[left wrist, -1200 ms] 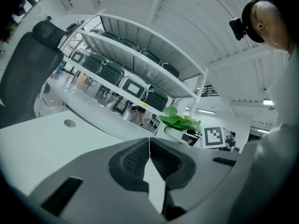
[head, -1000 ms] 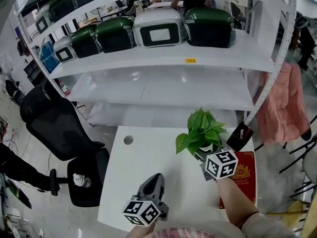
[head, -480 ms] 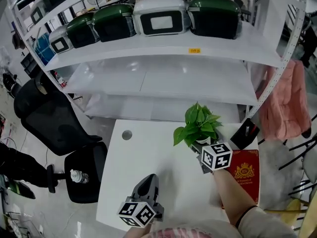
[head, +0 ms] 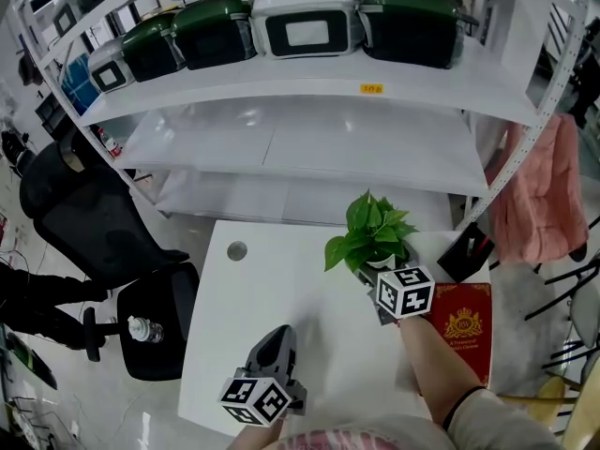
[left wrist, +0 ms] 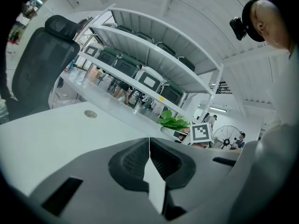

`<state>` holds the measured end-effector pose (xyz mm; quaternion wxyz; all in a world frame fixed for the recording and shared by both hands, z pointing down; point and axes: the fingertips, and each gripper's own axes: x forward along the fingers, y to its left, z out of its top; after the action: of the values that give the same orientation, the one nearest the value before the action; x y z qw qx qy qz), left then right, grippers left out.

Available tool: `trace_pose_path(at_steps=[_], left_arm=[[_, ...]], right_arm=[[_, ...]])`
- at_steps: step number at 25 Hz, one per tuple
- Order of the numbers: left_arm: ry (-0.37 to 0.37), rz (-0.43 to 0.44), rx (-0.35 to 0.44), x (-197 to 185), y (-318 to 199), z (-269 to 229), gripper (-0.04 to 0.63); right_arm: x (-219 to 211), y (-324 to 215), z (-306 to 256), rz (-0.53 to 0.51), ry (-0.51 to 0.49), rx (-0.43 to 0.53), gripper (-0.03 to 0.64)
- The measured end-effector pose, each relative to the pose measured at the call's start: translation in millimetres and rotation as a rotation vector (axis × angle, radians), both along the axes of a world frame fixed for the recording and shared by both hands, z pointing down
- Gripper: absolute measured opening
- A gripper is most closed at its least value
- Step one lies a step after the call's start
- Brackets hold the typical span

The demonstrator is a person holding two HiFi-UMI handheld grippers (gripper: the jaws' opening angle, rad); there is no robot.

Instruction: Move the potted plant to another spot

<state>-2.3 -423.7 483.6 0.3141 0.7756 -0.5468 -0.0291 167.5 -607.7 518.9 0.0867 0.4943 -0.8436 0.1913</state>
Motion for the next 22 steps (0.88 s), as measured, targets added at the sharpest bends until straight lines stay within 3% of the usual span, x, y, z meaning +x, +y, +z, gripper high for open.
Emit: trace_pose_path(at_steps=[22], left_arm=[[0.019,-0.020,-0.017,-2.1,6.2,4.5,0.025]], right_arm=[[-10.6,10.7,18.1,-0.006,0.019,-0.030,0.543]])
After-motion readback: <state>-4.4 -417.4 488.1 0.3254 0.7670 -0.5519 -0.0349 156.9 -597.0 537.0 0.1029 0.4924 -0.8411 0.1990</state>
